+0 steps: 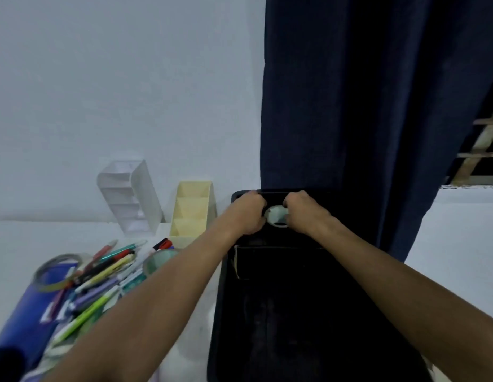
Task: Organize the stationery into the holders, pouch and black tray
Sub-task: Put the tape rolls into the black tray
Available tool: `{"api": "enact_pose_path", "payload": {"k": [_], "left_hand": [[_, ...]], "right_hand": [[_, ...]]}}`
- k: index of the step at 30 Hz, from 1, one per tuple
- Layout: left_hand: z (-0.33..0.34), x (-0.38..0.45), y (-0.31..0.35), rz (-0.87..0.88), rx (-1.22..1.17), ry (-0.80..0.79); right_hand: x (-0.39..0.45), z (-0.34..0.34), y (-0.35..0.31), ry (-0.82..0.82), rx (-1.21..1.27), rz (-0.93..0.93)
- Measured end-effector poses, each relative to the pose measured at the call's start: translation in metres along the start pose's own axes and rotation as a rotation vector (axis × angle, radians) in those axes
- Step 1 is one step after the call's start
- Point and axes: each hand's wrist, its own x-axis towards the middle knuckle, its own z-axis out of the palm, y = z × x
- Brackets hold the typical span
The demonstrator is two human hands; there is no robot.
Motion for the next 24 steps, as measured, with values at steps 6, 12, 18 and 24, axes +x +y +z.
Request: {"api": "enact_pose_path", "payload": {"k": [6,12,18,24], "left_hand": [[-0.045,-0.086,-0.081,-0.263,0.028,0.088],[-0.061,-0.2,-0.155,-0.581,0.048,0.101],[-0.05,-0.302,-0.189,-0.855,0.107,0.017],[-0.023,-0.36,-0.197,-1.051,0.075,-0.041]], "right_hand": [[-0.001,0.027,-0.101,-0.051,0.09,-0.351],[-0.024,0.06,-0.192,-0.168,0.099,-0.593],[-0.041,0.087,-0.228,-0.206,0.041,-0.648],[-0.05,0.102,-0.221,-0.261,-0.147,-0.594]]}}
